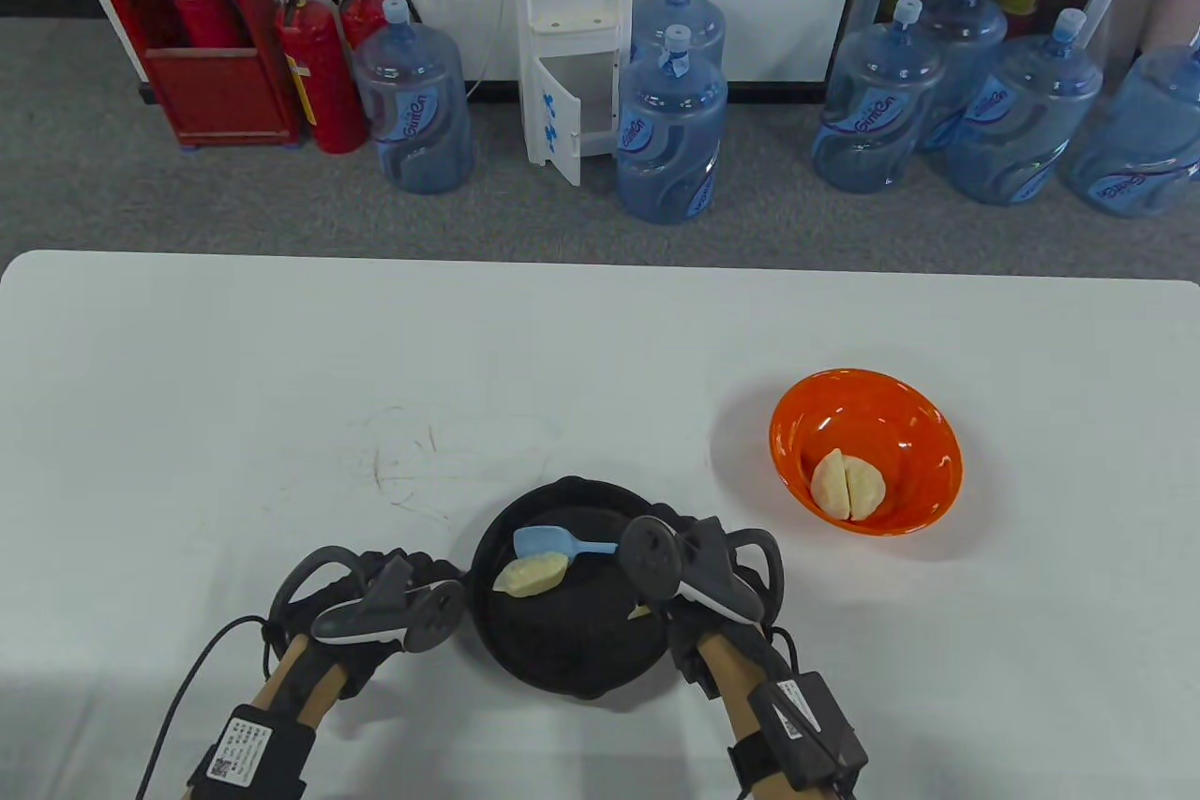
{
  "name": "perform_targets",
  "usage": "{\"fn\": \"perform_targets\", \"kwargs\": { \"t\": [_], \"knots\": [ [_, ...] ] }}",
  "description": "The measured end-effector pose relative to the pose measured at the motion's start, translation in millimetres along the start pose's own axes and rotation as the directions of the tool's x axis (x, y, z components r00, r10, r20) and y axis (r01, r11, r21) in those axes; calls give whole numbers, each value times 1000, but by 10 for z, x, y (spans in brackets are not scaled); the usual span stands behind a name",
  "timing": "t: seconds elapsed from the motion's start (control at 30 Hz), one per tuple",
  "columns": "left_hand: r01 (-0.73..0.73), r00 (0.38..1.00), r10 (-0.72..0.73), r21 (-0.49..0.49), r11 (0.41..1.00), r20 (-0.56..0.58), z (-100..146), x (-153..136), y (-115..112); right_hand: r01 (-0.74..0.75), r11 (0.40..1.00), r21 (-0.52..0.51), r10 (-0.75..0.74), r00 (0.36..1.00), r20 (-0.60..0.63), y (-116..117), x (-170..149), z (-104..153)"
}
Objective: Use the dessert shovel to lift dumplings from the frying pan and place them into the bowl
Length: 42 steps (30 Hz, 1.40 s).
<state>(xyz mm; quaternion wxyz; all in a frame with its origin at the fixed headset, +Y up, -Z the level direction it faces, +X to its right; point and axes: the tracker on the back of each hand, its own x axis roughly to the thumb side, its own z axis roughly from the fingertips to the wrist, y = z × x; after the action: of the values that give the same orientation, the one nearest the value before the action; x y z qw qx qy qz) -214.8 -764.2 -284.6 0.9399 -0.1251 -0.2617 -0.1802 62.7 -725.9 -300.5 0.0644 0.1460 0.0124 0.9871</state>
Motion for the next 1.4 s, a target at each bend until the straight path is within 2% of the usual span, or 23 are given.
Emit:
{"fn": "perform_targets", "kwargs": {
  "t": [0.3, 0.4, 0.7, 1.03, 1.4],
  "knots": [
    [-4, 1000, 4, -3, 1000, -1, 3, 0, 0, 12, 998, 65, -15, 999, 44, 20, 131, 271],
    [-4, 1000, 4, -4, 1000, -1, 1, 1, 0, 0, 993, 119, -8, 998, 62, 21, 207, 392],
    [-7, 1000, 7, -6, 1000, -3, -2, 0, -2, 20, 991, 135, -27, 998, 53, 48, 302, 636],
    [-12, 1000, 12, -15, 1000, -1, -6, -2, -1, 45, 995, 91, -54, 994, 98, 93, 301, 707],
    [-8, 1000, 8, -13, 1000, 0, -9, -5, -2, 187, 972, 145, -197, 979, 59, 120, 153, 646]
  ]
}}
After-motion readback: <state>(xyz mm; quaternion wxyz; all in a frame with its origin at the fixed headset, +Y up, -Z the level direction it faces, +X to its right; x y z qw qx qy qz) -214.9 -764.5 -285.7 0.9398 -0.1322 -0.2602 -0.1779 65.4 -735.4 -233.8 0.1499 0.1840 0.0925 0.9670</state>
